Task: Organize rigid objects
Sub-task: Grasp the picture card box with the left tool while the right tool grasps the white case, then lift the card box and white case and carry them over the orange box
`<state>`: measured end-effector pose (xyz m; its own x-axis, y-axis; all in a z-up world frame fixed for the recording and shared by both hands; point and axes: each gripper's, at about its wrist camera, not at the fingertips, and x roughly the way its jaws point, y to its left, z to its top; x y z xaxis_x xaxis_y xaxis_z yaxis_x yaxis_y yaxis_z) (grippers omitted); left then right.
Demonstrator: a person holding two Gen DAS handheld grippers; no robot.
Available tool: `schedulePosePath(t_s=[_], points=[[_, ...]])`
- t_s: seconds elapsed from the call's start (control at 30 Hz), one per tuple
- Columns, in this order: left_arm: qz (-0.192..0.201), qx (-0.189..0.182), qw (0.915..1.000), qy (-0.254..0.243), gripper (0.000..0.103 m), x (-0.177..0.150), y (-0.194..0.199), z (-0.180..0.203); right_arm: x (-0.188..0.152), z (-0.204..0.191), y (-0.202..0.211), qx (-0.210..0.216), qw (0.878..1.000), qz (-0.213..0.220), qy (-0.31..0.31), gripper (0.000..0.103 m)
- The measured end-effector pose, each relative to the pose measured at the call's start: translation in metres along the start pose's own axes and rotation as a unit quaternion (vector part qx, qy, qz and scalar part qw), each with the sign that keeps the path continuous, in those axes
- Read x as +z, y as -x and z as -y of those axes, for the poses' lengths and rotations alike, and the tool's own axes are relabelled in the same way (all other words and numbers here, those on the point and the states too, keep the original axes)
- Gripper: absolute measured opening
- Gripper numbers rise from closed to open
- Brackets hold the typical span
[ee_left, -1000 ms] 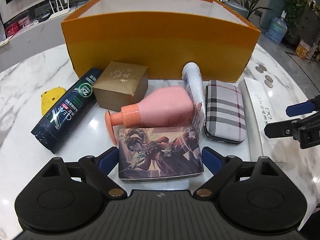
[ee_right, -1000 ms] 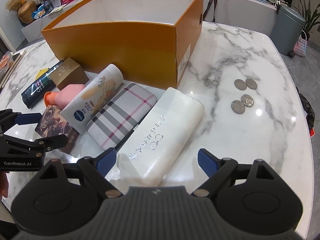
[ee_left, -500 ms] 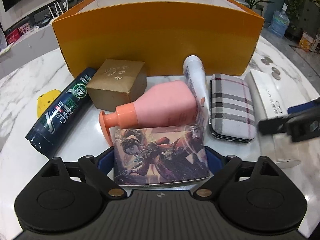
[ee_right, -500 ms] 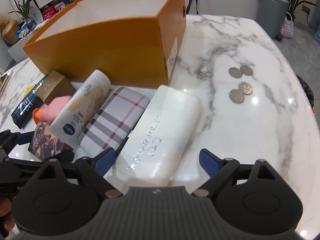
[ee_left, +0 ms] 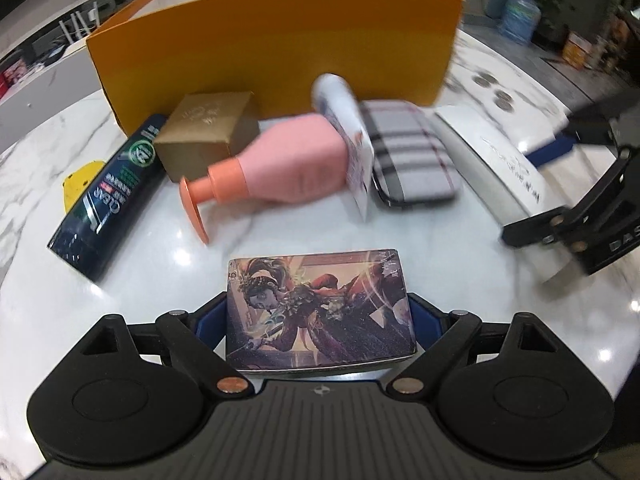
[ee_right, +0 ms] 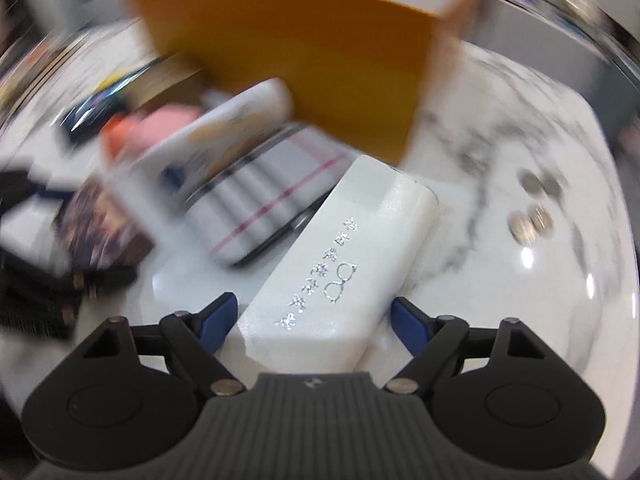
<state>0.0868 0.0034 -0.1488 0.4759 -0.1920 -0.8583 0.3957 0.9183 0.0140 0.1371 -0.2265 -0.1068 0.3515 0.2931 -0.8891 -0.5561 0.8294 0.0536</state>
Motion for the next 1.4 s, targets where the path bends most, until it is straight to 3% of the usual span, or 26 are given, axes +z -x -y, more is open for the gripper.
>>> schedulePosePath(t_s=[0.07, 0.13, 0.4, 0.63, 0.9, 0.93, 1.4], points=[[-0.002, -0.004, 1.0000, -0.007, 0.103, -0.006, 0.004, 0.002, -0.014, 0.002, 0.008, 0.007, 0.997, 0.015, 0.075, 0.078], [-0.003, -0.006, 0.9999, -0.010, 0.103, -0.010, 0.006, 0.002, -0.025, 0.008, 0.011, -0.001, 0.995, 0.019, 0.099, 0.078], [0.021, 0.009, 0.9997, 0.011, 0.103, -0.014, 0.005, 0.006, -0.025, 0.020, 0.003, -0.036, 0.997, 0.029, -0.063, 0.088], [0.044, 0.019, 0.9987, 0.019, 0.103, -0.015, 0.004, 0.006, -0.015, 0.006, -0.007, -0.075, 0.988, 0.069, -0.115, 0.088], [0.037, 0.011, 0.9991, 0.015, 0.102, -0.012, 0.004, 0.006, -0.012, 0.002, -0.003, -0.086, 0.986, 0.082, -0.120, 0.068], [0.036, 0.011, 0.9992, 0.015, 0.102, -0.012, 0.004, 0.006, -0.012, 0.003, -0.002, -0.088, 0.985, 0.083, -0.123, 0.060], [0.037, 0.014, 0.9992, 0.003, 0.102, -0.013, 0.009, 0.013, -0.012, 0.007, 0.005, -0.083, 0.986, 0.064, -0.128, 0.060]])
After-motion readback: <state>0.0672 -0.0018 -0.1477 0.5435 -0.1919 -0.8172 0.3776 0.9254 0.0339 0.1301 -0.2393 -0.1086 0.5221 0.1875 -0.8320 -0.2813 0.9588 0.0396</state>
